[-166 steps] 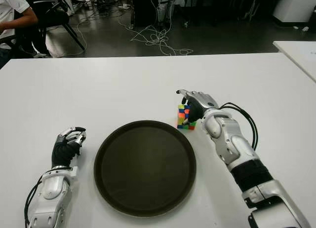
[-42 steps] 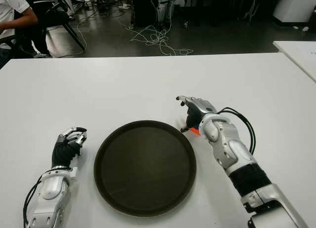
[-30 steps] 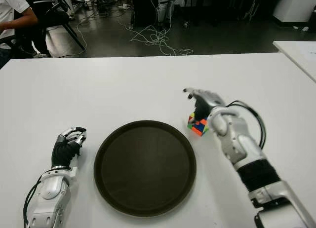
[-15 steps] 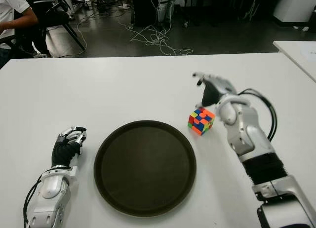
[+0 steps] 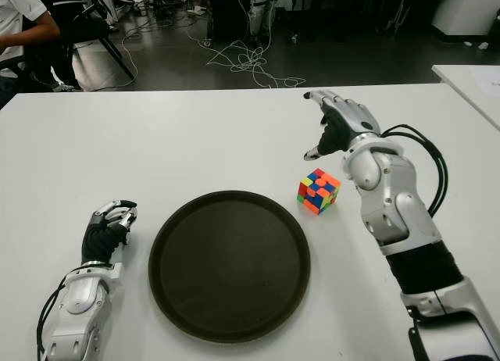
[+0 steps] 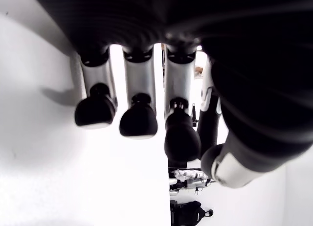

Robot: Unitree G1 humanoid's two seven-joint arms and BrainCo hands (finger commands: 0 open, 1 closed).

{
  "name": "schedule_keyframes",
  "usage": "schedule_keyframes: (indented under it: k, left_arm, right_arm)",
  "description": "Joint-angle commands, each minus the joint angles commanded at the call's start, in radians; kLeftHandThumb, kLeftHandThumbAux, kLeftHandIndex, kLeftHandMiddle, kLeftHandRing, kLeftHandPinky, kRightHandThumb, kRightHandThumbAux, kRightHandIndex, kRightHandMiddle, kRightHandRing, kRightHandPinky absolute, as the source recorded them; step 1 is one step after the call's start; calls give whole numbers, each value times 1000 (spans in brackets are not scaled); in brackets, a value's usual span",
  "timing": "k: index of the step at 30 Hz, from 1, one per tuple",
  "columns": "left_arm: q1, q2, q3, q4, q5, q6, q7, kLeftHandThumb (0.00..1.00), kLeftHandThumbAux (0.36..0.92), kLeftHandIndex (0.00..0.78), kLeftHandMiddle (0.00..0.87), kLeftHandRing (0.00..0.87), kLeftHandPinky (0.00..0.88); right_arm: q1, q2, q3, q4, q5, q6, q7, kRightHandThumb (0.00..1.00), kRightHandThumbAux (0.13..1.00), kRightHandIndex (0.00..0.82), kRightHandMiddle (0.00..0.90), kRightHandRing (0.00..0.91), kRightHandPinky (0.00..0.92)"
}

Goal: Pick up the Rubik's Cube and put it in the plate

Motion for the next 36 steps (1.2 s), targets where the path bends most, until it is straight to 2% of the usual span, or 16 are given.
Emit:
schedule_keyframes:
  k: [7, 18, 23, 36]
  left_arm:
    - [4, -4, -1, -15, 4, 16, 7, 710, 704, 444, 806, 819, 810]
    - [1, 2, 0, -10, 9, 25, 6, 710, 705, 444, 800, 812, 794]
    - [2, 5, -1, -11, 8, 21, 2, 710, 705, 444, 803, 816, 803]
    - [5, 5, -5, -24, 11, 35, 8, 710, 704, 444, 802, 814, 797]
  right_arm:
    - [-5, -20, 31, -18, -27, 59, 110, 0, 767, 2, 10, 14, 11]
    - [-29, -31, 36, -36, 12, 140, 311, 0, 669, 0, 0, 0, 0]
    - [-22, -13, 8, -44, 51, 148, 315, 0, 642, 0, 0, 0, 0]
    - [-33, -22, 30, -31, 43, 177, 317, 0, 656, 0, 0, 0, 0]
